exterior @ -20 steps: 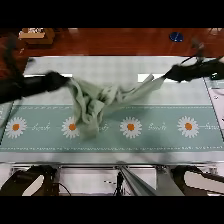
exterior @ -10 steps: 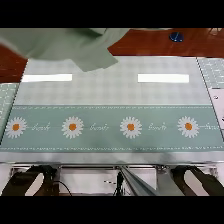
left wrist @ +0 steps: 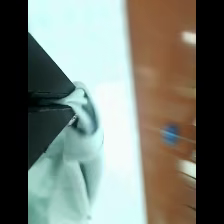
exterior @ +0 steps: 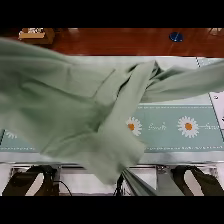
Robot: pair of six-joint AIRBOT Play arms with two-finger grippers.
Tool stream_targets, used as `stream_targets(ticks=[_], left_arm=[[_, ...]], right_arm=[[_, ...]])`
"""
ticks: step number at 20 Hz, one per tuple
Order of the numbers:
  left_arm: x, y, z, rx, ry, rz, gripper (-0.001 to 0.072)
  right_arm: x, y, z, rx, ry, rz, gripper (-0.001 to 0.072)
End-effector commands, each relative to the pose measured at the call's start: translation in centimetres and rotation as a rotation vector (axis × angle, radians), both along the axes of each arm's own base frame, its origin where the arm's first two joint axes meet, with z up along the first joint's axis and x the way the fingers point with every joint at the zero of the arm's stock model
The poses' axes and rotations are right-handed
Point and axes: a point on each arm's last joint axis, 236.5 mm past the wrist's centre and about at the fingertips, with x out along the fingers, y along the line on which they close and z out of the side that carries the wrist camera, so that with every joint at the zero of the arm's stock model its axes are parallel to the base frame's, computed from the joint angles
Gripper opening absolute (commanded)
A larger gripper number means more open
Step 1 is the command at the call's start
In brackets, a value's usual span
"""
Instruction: Fold the shirts.
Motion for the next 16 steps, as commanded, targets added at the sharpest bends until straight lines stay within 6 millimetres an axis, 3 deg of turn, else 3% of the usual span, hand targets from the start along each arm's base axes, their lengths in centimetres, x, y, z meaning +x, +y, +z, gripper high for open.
stream_targets(ticks=[1, 3, 5, 9, 12, 16], left_arm=[[-1.0, 1.5, -5.4, 0.065, 0.213, 0.038, 0.0030], [-0.5, 1.1, -8.2, 0.060, 0.301, 0.017, 0.0030], [0.2, 0.6, -12.1, 0.050, 0.413, -0.002, 0.0031], [2.9, 0.2, -20.3, 0.007, 0.556, 0.005, 0.0030], [6.9, -0.4, -24.8, -0.095, 0.537, 0.046, 0.0031], [13.1, 0.5, -29.8, -0.207, 0.479, 0.163, 0.0031]], right_arm=[[-2.7, -0.6, -3.7, -0.015, 0.184, -0.020, 0.0021], [-1.9, 1.2, -5.4, 0.047, 0.241, 0.063, 0.0021], [-1.2, 2.7, -8.6, 0.130, 0.349, 0.139, 0.0021], [2.4, 2.2, -16.2, 0.260, 0.511, 0.112, 0.0021], [5.5, 2.0, -20.6, 0.340, 0.586, 0.105, 0.0021], [11.2, 0.3, -24.3, 0.377, 0.577, 0.068, 0.0021]])
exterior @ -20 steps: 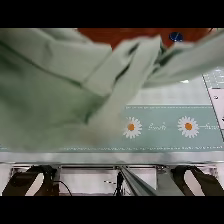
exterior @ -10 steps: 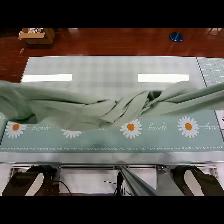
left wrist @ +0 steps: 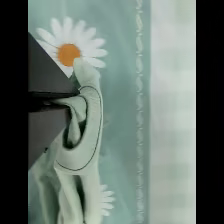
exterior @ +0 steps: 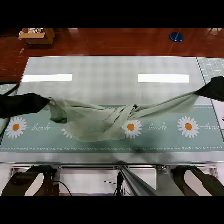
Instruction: Fold the shirts.
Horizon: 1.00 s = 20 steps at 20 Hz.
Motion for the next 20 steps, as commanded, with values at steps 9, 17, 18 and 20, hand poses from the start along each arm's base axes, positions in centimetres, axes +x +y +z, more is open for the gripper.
stream_targets(ticks=[9, 17, 18, 20], left_arm=[[10.3, -2.4, -13.5, -0.317, 0.150, 0.215, 0.0067], [8.2, -2.2, -11.1, -0.422, 0.282, 0.077, 0.0493], [7.0, -1.6, -10.2, -0.429, 0.319, 0.030, 0.0493], [4.0, 0.9, -9.7, -0.397, 0.408, -0.004, 0.0493]], right_arm=[[8.4, -2.1, -13.4, 0.113, 0.194, -0.068, 0.0021], [9.2, -1.8, -13.5, 0.119, 0.148, -0.025, 0.0022], [9.3, -1.8, -13.5, 0.119, 0.146, -0.026, 0.0022], [9.3, -1.8, -13.5, 0.119, 0.147, -0.026, 0.0022]])
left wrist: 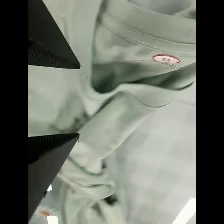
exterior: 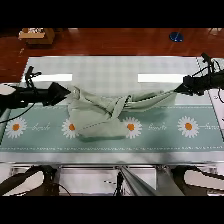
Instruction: Fold the shirts.
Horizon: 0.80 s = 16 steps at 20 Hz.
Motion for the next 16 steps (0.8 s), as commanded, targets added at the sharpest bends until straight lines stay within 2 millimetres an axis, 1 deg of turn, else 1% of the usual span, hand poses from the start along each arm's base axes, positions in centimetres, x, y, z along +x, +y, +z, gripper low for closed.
stream_targets(ticks=[1, 2, 3, 4, 5, 6, 8, 9, 11, 13, 16], left_arm=[[-6.1, 3.3, 0.5, 0.015, 0.179, -0.110, 0.0493], [-8.0, 4.8, -0.4, 0.060, 0.240, -0.089, 0.0493], [-10.1, 5.7, -1.5, 0.090, 0.288, -0.080, 0.0493], [-12.0, 5.4, -2.5, 0.079, 0.325, -0.073, 0.0493], [-13.6, 4.4, -3.6, 0.049, 0.356, -0.072, 0.0493], [-15.1, 2.9, -4.7, 0.003, 0.387, -0.074, 0.0493], [-17.0, 0.1, -6.4, -0.081, 0.419, -0.087, 0.0493], [-17.3, -1.1, -7.2, -0.110, 0.420, -0.079, 0.0493], [-16.9, -2.5, -8.4, -0.116, 0.397, -0.051, 0.0493], [-15.8, -3.2, -9.3, -0.080, 0.353, -0.032, 0.0493], [-13.6, -4.6, -9.7, -0.099, 0.311, 0.021, 0.0493]], right_arm=[[0.1, 0.1, 0.0, 0.005, -0.007, 0.004, 0.0022], [0.1, 0.2, 0.1, 0.011, -0.007, 0.004, 0.0022], [0.1, 0.3, 0.1, 0.014, -0.007, 0.004, 0.0022], [0.1, 0.3, 0.1, 0.014, -0.007, 0.004, 0.0022], [0.2, 0.3, 0.1, 0.013, -0.008, 0.003, 0.0022], [0.2, 0.2, 0.1, 0.012, -0.010, 0.002, 0.0022], [0.2, 0.2, 0.1, 0.012, -0.009, 0.002, 0.0022], [0.2, 0.2, 0.1, 0.012, -0.009, 0.003, 0.0022], [0.0, 0.3, 0.1, 0.015, -0.001, 0.009, 0.0022], [-0.1, 0.3, 0.0, 0.013, 0.000, 0.010, 0.0022], [-0.1, 0.3, 0.0, 0.009, -0.006, 0.019, 0.0022]])
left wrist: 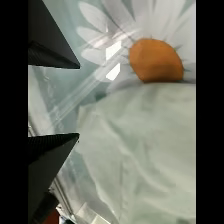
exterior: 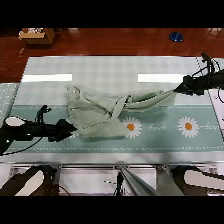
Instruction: Fold the shirts.
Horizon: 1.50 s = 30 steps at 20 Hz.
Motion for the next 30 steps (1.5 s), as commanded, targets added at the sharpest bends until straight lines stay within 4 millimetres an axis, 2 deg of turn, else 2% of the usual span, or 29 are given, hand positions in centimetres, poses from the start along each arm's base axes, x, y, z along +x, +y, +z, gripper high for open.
stream_targets(ticks=[1, 3, 5, 6, 7, 9, 11, 13, 15, 16, 17, 19, 20, 22, 24, 27, 29, 30], left_arm=[[2.5, -1.5, -1.0, -0.007, -0.044, 0.101, 0.0493], [3.2, -2.2, -1.7, -0.004, -0.040, 0.128, 0.0493], [2.8, -2.8, -2.8, 0.004, -0.011, 0.117, 0.0491], [2.4, -3.0, -3.2, 0.004, 0.008, 0.109, 0.0380], [2.1, -3.2, -3.3, -0.005, 0.023, 0.100, 0.0026], [2.0, -3.7, -2.2, -0.032, 0.002, 0.056, 0.0030], [2.6, -4.5, 1.1, -0.092, -0.082, -0.034, 0.0030], [4.6, -4.2, 6.1, -0.132, -0.211, -0.060, 0.0030], [7.7, -2.5, 13.5, -0.141, -0.426, -0.026, 0.0029], [9.3, -1.2, 18.3, -0.141, -0.557, 0.020, 0.0029], [10.5, 0.4, 23.1, -0.128, -0.692, 0.069, 0.0029], [11.3, 3.3, 31.7, -0.079, -0.918, 0.149, 0.0030], [11.2, 4.7, 35.8, -0.048, -1.010, 0.189, 0.0030], [10.5, 6.3, 42.4, 0.023, -1.165, 0.224, 0.0029], [9.3, 6.2, 48.1, 0.064, -1.302, 0.238, 0.0029], [6.2, 4.7, 55.6, 0.074, -1.499, 0.229, 0.0029], [3.8, 3.3, 59.2, 0.109, -1.603, 0.195, 0.0029], [2.6, 2.6, 60.4, 0.126, -1.643, 0.174, 0.0029]], right_arm=[[-0.1, 0.0, 0.0, -0.002, -0.001, 0.010, 0.0022], [-0.1, 0.0, 0.0, -0.002, -0.002, 0.012, 0.0022], [-0.1, 0.0, 0.0, -0.002, -0.002, 0.012, 0.0022], [-0.1, 0.1, 0.0, -0.002, -0.001, 0.013, 0.0022], [-0.2, 0.1, 0.0, -0.001, 0.001, 0.018, 0.0022], [-0.7, 0.0, -0.2, -0.013, 0.005, 0.052, 0.0022], [-1.4, -0.8, -0.9, -0.061, 0.033, 0.068, 0.0022], [-1.8, -0.8, -0.7, -0.063, 0.040, 0.074, 0.0022], [-1.6, -0.8, 0.9, -0.076, -0.008, 0.068, 0.0022], [-1.3, -0.9, 2.1, -0.089, -0.044, 0.064, 0.0022], [-0.9, -1.0, 3.8, -0.109, -0.096, 0.058, 0.0022], [0.0, -1.1, 8.3, -0.143, -0.225, 0.043, 0.0022], [0.3, -0.8, 11.4, -0.149, -0.309, 0.037, 0.0022], [0.1, 0.2, 18.1, -0.160, -0.478, 0.036, 0.0022], [-1.1, 1.5, 25.3, -0.176, -0.661, 0.038, 0.0022], [-4.8, 3.2, 35.6, -0.230, -0.939, 0.031, 0.0022], [-7.9, 3.6, 40.2, -0.294, -1.059, 0.013, 0.0022], [-9.4, 3.4, 41.7, -0.325, -1.087, -0.021, 0.0022]])
